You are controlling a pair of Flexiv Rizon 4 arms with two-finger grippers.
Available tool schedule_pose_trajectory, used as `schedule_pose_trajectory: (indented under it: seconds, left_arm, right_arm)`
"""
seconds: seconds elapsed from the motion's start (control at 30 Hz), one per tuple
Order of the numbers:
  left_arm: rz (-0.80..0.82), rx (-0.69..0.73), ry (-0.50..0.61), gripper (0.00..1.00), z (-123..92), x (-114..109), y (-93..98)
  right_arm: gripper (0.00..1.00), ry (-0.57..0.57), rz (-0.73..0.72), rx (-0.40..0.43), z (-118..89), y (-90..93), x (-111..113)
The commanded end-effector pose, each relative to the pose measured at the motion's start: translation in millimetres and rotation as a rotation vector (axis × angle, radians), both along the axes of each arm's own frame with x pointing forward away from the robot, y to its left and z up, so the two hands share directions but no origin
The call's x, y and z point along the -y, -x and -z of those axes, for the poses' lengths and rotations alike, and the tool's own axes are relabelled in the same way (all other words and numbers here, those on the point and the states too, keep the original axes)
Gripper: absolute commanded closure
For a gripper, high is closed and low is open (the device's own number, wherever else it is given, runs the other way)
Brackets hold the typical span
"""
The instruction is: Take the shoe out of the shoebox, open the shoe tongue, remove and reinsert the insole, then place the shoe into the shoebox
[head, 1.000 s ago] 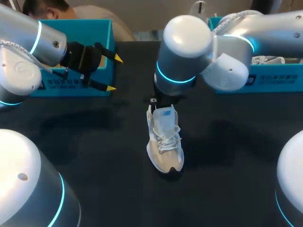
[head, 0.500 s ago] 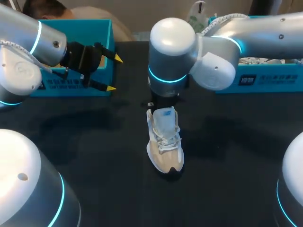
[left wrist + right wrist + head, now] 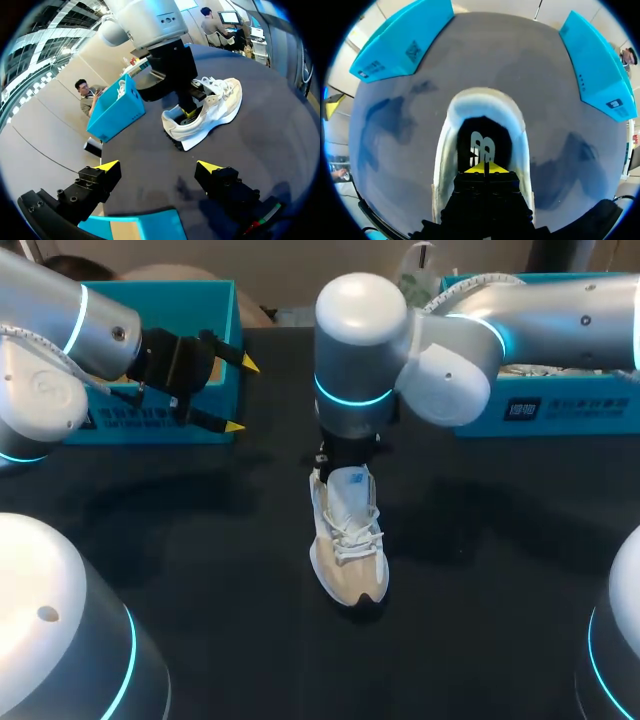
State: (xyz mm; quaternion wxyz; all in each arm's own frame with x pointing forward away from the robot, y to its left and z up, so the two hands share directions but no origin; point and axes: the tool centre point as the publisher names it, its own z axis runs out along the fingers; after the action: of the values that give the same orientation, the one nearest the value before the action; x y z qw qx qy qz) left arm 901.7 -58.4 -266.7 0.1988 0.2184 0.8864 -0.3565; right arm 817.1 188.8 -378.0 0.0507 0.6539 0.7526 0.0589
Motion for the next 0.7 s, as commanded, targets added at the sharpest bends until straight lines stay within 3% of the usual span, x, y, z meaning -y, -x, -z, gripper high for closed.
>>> schedule_pose_trajectory:
  seconds: [0.03,0.4,0.7]
  left_arm:
    - [-0.001,0.000,-0.002,0.00,0,0,0.9]
    - [-0.001,0.000,-0.002,0.00,0,0,0.9]
    - [-0.001,0.000,-0.002,0.00,0,0,0.9]
  right_arm:
    - [1.00,0.009,-0.004,0.027,-12,1.4,1]
    - [1.00,0.019,-0.037,0.096,11,-22.0,-11]
    - [1.00,0.021,-0.039,0.082,27,-24.6,-12]
